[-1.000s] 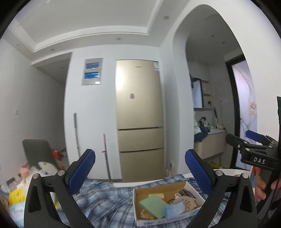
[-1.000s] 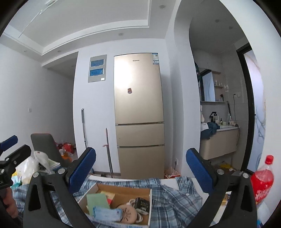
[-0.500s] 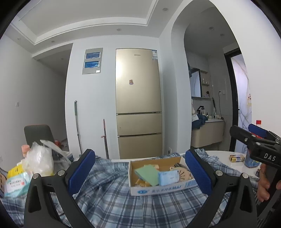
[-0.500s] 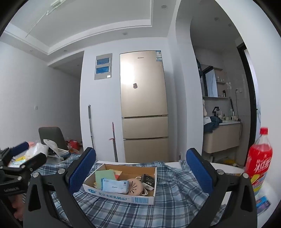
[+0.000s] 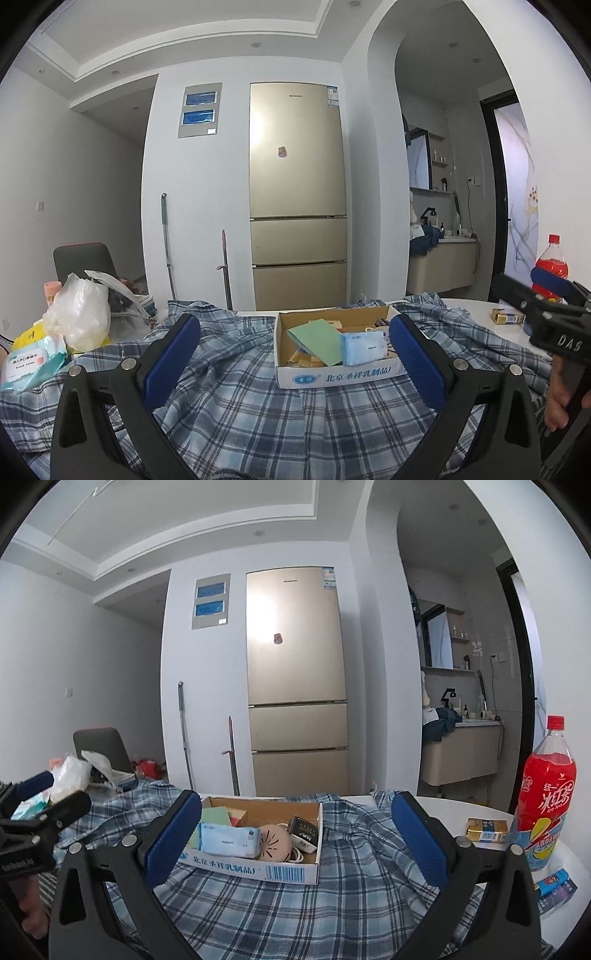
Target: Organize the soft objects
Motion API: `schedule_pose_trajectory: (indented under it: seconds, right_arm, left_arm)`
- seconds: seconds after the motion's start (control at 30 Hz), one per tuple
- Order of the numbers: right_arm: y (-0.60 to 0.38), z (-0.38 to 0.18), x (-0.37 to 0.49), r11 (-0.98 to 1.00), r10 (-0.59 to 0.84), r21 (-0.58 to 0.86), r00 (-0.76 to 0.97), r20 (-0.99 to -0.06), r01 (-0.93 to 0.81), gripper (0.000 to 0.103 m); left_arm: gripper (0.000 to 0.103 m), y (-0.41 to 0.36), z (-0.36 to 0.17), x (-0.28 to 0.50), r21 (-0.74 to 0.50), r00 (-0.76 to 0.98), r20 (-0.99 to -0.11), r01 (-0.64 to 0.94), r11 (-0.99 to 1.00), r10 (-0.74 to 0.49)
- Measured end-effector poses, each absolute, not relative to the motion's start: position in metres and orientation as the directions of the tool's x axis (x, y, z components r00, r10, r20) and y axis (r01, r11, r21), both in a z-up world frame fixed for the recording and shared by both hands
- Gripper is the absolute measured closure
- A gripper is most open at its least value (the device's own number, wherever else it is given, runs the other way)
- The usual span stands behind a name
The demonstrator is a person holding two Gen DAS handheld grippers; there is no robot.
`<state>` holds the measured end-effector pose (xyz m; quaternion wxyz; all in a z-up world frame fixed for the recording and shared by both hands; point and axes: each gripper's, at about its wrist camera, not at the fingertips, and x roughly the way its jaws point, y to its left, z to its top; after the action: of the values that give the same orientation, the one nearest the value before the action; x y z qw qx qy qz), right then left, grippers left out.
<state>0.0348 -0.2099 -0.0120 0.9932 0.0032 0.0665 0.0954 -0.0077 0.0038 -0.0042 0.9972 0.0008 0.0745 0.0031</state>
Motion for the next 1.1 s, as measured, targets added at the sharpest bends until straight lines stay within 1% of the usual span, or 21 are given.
schedule_pose_trajectory:
  seconds: [0.23,0.33,0.57,1.1]
  right_arm:
    - [-0.2081,-0.0130,0.0351,0.981,0.196,0.011,0.970,-0.142,-0.196,0.000]
    - [-0.2068,-0.0128,0.0350,0.980,0.195,0.003,0.970,-0.142,-0.197,0.000]
    - [-0.2058,-0.0148,0.0440,0.978,0.207,0.008,0.960,-0.190,-0.209,0.000]
    - [-0.2039,-0.0136,0.0384,0.976,0.212,-0.004,0.963,-0.167,-0.216,0.000]
  left_arm:
    - [0.000,-0.0005,-0.0033,-0.0142,0.023,0.993,-0.120,-0.006,1.000,0.009]
    - [0.000,0.0001,-0.0027,-0.0135,0.024,0.992,-0.122,-0.006,1.000,0.009]
    - [0.000,0.0023,-0.0035,-0.0138,0.015,0.992,-0.127,-0.007,1.000,0.009]
    - [0.000,0.0022,-0.0029,-0.0150,0.014,0.993,-0.116,-0.011,1.000,0.012]
